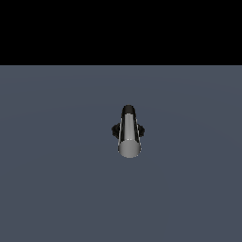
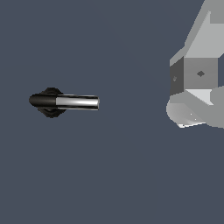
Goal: Turn on the faucet by rotating a designated handle.
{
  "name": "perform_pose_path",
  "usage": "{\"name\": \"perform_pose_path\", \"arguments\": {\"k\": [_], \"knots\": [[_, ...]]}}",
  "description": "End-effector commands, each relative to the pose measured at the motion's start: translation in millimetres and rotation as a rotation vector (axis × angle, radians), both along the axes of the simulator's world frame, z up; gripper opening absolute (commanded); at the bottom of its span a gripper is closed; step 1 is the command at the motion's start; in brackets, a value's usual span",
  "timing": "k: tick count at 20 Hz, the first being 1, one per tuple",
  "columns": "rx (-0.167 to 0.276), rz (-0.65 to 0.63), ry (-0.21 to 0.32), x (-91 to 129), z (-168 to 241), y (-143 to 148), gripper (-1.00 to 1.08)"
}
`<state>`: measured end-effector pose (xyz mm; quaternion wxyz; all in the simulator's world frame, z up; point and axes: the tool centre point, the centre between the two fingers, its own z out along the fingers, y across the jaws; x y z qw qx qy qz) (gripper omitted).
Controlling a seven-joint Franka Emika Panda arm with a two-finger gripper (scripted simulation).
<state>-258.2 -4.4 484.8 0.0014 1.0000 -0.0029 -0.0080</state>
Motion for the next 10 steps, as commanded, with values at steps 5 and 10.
{"name": "perform_pose_path", "arguments": {"k": [5,10], "knots": [[0.0,0.001,0.0,1,-4,0,-1.0],[0.0,0.003,-0.001,5,-19,2,-1.0]]}}
